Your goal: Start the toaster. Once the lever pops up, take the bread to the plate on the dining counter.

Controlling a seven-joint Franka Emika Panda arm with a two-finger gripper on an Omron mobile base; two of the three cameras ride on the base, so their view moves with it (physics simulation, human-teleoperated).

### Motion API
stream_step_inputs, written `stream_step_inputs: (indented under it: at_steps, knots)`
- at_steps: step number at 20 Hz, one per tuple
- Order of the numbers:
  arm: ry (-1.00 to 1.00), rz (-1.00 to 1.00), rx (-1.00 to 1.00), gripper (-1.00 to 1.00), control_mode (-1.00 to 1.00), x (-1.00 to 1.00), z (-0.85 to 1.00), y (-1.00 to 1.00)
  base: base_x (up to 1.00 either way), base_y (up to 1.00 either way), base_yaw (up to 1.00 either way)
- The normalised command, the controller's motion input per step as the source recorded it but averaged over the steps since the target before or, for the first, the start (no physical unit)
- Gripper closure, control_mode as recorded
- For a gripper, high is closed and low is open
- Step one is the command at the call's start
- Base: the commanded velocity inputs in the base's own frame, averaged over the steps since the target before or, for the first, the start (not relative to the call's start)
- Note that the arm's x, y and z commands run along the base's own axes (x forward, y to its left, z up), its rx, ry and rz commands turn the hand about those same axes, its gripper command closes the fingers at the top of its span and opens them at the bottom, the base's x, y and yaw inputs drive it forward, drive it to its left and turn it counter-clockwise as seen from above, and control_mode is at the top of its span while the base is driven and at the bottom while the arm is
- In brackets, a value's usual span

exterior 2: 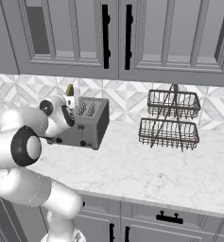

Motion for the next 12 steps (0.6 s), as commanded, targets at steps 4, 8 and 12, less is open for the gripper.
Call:
stream_step_inputs:
  at_steps: [4,8,12]
  knots:
    - [-0.06,-0.04,0.00,1.00,-1.00,-0.84,0.36,-0.08,0.00,0.00,0.00]
    - [0.02,-0.10,0.00,1.00,-1.00,-0.77,0.64,-0.19,0.00,0.00,0.00]
    - [0.08,-0.08,0.00,1.00,-1.00,-0.69,0.81,-0.25,0.00,0.00,0.00]
